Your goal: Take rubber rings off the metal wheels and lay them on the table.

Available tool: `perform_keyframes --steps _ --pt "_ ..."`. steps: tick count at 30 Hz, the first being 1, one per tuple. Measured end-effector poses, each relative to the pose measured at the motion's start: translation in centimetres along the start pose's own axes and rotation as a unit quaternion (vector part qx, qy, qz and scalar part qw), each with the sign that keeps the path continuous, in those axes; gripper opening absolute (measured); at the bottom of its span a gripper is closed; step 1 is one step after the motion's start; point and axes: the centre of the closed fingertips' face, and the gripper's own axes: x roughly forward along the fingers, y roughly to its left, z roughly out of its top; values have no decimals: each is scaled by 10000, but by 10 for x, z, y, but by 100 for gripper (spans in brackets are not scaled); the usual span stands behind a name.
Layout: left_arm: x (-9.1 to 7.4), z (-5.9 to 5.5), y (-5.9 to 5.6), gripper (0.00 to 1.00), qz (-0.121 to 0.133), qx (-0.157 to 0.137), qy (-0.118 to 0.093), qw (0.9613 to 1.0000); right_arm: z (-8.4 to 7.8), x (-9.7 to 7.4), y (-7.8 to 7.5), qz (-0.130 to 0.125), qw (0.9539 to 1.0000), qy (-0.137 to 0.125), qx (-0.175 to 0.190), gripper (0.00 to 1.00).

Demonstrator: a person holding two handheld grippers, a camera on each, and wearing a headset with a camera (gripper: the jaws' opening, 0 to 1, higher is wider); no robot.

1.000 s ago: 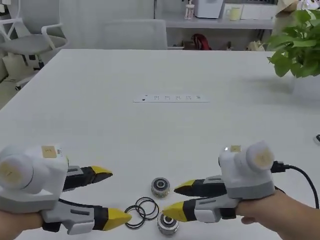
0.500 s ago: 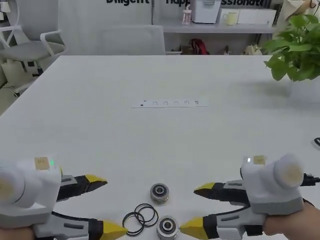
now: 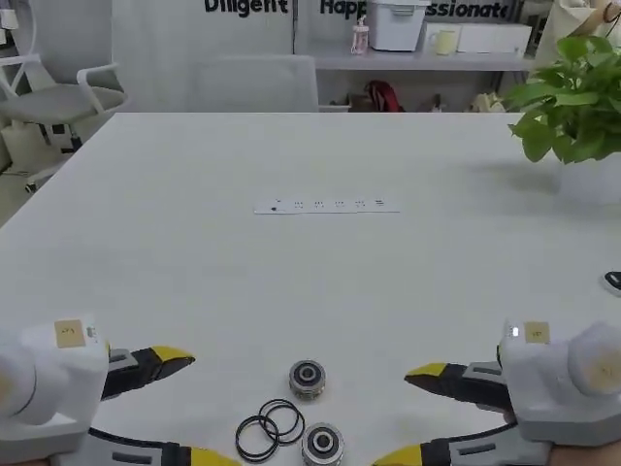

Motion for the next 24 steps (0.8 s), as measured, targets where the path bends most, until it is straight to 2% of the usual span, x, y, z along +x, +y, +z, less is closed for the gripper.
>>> perform_keyframes --steps 10,18,24 --pt "-6 0 1 79 122 -50 -27 9999 -2 -9 -2 -118 9996 63 -237 69" --pt "-11 -1 -2 80 181 -63 -37 9998 -4 -16 -6 -249 9995 7 -203 70" --pt "-14 -3 -2 80 256 -103 -67 9996 -1 -23 -10 -401 9991 -154 -54 70"
